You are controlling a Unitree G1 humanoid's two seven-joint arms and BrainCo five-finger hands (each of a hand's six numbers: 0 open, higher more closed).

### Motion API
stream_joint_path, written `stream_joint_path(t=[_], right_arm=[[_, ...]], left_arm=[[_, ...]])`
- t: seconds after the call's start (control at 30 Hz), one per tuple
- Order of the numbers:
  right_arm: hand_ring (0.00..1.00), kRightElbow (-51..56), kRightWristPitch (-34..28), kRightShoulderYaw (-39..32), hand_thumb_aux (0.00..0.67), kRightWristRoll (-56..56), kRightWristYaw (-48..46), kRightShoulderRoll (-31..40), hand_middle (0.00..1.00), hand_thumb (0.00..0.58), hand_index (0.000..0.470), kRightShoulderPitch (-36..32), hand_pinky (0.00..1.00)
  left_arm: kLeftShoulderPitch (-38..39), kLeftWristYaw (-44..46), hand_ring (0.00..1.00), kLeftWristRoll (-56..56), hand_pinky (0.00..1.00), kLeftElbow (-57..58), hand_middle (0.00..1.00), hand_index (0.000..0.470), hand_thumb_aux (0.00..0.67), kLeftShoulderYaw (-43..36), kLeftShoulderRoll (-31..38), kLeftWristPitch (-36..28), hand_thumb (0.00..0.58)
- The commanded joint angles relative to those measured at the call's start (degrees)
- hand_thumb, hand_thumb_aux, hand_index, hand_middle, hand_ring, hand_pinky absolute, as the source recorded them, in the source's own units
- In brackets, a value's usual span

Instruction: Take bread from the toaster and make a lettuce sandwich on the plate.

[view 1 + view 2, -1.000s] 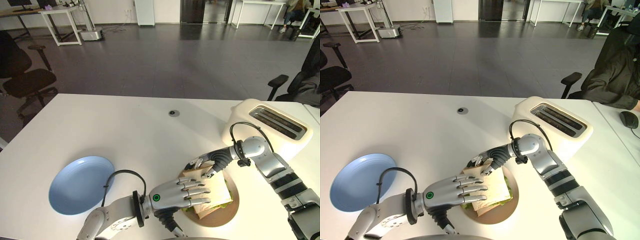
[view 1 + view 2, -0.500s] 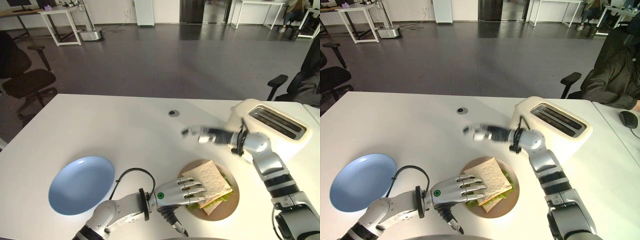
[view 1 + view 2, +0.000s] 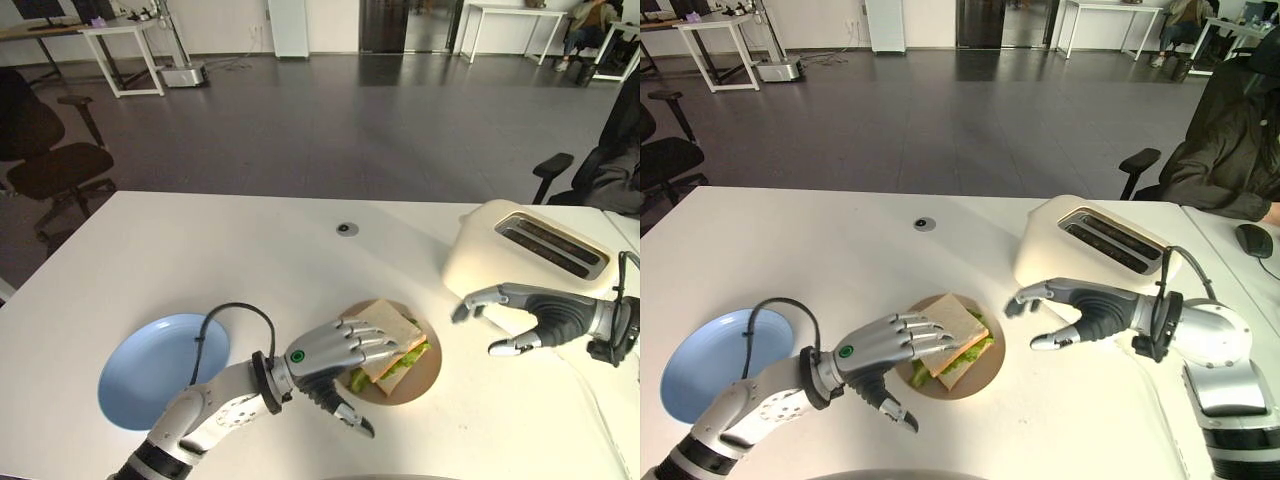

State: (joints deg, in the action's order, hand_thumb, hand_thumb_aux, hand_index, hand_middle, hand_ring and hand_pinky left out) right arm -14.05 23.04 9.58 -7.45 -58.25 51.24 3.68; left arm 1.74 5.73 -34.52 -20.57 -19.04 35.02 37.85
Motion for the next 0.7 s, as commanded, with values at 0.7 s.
stream_joint_path(t=[0.7], right_arm=[[0.93, 46.6, -1.7, -31.8, 0.67, 34.7, 24.5, -24.9, 0.93, 0.58, 0.47, -28.1, 0.93]], left_arm=[[-21.5, -1.5, 1.0, -13.8, 1.0, 42.6, 1.0, 0.47, 0.67, -4.4, -7.5, -12.7, 0.58]])
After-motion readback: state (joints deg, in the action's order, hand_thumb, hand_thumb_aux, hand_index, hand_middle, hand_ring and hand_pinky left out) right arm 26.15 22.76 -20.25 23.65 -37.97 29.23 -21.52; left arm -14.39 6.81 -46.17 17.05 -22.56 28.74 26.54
